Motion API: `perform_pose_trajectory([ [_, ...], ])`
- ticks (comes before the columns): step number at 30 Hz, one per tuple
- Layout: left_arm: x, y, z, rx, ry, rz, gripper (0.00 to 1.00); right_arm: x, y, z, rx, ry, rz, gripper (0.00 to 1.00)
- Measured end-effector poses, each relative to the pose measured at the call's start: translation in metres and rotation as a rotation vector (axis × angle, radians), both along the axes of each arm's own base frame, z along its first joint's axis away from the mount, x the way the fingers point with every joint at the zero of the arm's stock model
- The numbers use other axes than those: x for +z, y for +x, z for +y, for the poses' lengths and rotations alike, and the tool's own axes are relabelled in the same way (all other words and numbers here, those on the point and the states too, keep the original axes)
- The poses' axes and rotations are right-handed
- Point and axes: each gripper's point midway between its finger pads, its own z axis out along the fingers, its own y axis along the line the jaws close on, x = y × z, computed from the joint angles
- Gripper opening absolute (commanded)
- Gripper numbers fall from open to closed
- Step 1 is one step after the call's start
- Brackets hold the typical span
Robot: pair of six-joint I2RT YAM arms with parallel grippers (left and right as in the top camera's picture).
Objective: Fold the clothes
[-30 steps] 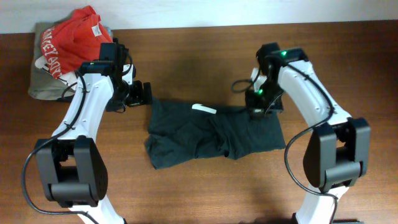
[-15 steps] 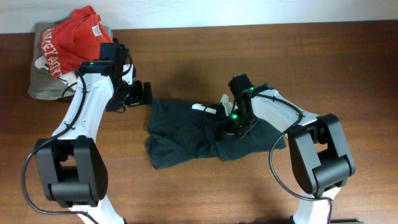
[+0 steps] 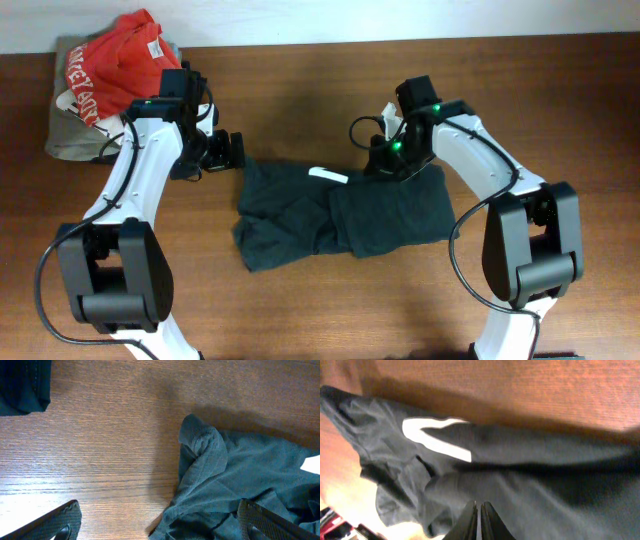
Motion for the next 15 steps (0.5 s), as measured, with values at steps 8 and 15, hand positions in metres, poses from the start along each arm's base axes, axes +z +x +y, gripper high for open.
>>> perform_pose_trajectory([
  [8, 0.000, 0.000, 0.000, 0.000, 0.000, 0.001, 0.99, -0.010, -0.037, 0.034, 0.141, 0.016, 0.054, 0.15],
  [15, 0.000, -0.001, 0.000, 0.000, 0.000, 0.004, 0.99, -0.052, -0.032, 0.045, 0.117, 0.023, 0.084, 0.16],
])
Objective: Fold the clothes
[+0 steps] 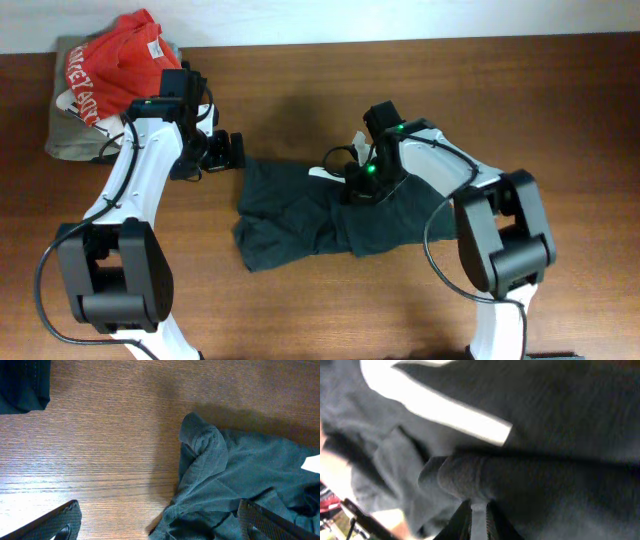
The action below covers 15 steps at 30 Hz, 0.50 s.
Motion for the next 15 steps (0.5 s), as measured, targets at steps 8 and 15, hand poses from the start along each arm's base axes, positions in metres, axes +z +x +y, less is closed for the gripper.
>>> perform_pose_trajectory([
  [8, 0.000, 0.000, 0.000, 0.000, 0.000, 0.000, 0.99, -0.003, 0.054, -0.023, -0.161, 0.069, -0.096, 0.15],
  [15, 0.000, 0.001, 0.000, 0.000, -0.003, -0.004, 0.99, 0.003, 0.069, -0.057, -0.242, 0.080, -0.077, 0.24],
])
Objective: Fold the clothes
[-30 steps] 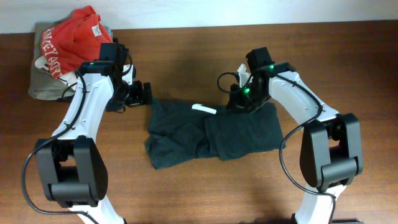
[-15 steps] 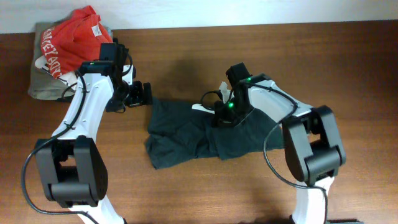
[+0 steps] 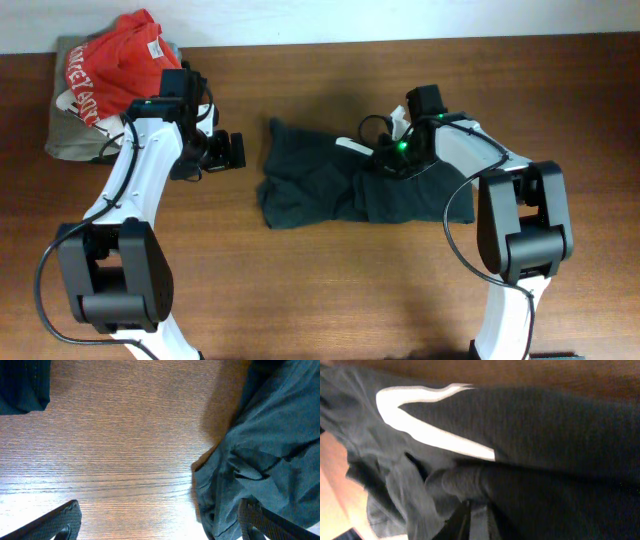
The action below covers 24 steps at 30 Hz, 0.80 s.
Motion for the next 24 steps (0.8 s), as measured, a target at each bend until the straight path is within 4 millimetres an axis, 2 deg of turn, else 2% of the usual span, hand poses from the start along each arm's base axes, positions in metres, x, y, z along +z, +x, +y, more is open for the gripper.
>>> perform_pose_trajectory([
  [1, 0.001, 0.002, -0.002, -0.005, -0.011, -0.009, 0.99, 0.004, 0.000, 0.000, 0.007, 0.000, 0.004, 0.26],
  [2, 0.002, 0.005, -0.007, -0.024, -0.037, -0.026, 0.99, 0.012, 0.002, 0.001, 0.016, 0.004, 0.004, 0.36],
  [4, 0.006, 0.011, -0.019, -0.072, -0.101, -0.060, 0.99, 0.031, 0.006, 0.003, 0.037, 0.006, -0.002, 0.50],
  [8, 0.006, 0.019, -0.036, -0.125, -0.188, -0.092, 0.99, 0.074, 0.007, 0.006, 0.086, 0.002, -0.003, 0.64],
  [10, -0.005, 0.024, -0.044, -0.141, -0.233, -0.083, 0.99, 0.092, 0.006, 0.007, 0.107, -0.006, -0.013, 0.76],
  [11, -0.015, 0.025, -0.049, -0.152, -0.262, -0.070, 0.99, 0.116, 0.006, 0.007, 0.127, -0.030, -0.051, 0.89],
  [12, -0.025, 0.026, -0.053, -0.163, -0.286, -0.053, 0.99, 0.126, 0.004, 0.003, 0.128, -0.056, -0.054, 0.99],
  [13, -0.032, 0.026, -0.056, -0.170, -0.305, -0.042, 0.99, 0.139, 0.003, -0.002, 0.128, -0.089, -0.069, 0.99],
  [16, -0.053, 0.024, -0.063, -0.187, -0.350, 0.000, 0.99, 0.172, 0.006, -0.030, 0.085, -0.189, -0.122, 0.99],
  [18, -0.064, 0.021, -0.066, -0.198, -0.372, 0.026, 0.99, 0.194, 0.008, -0.065, 0.018, -0.271, -0.141, 0.99],
  [19, -0.066, 0.019, -0.068, -0.208, -0.388, 0.032, 0.99, 0.205, 0.008, -0.091, -0.034, -0.312, -0.142, 0.99],
  [20, -0.066, 0.019, -0.072, -0.219, -0.411, 0.031, 0.99, 0.211, 0.008, -0.107, -0.068, -0.333, -0.145, 0.99],
  [21, -0.065, 0.018, -0.076, -0.233, -0.435, 0.028, 0.99, 0.221, 0.006, -0.138, -0.137, -0.366, -0.143, 0.99],
  [24, -0.065, 0.017, -0.081, -0.252, -0.462, 0.027, 0.99, 0.230, 0.000, -0.188, -0.241, -0.404, -0.129, 0.99],
])
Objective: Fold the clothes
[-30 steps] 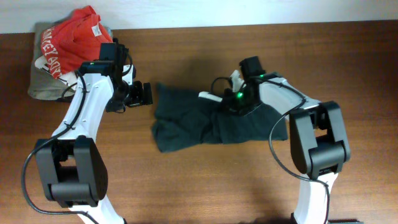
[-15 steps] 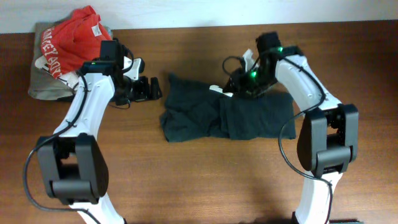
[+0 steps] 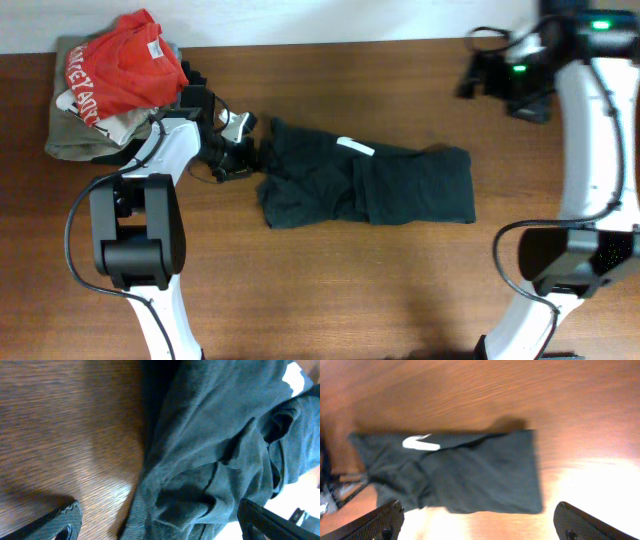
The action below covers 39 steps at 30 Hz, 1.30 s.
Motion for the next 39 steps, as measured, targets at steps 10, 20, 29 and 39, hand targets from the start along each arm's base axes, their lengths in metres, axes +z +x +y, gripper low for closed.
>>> perform_pose_trajectory([
  [10, -0.003, -0.007, -0.053, -0.110, -0.074, -0.012, 0.64, -0.005, -0.023, -0.047, -0.075, -0.025, 0.067, 0.99],
  [20, -0.027, -0.015, -0.073, -0.125, -0.055, 0.049, 0.00, -0.005, -0.023, -0.047, -0.072, -0.027, 0.065, 0.99],
  [29, -0.020, -0.014, 0.043, 0.086, 0.409, 0.206, 0.00, -0.005, -0.022, -0.051, -0.076, -0.044, 0.062, 0.98],
  [39, 0.070, -0.002, 0.111, 0.219, 0.623, 0.127, 0.01, -0.005, -0.022, -0.052, -0.078, -0.050, 0.063, 0.99],
])
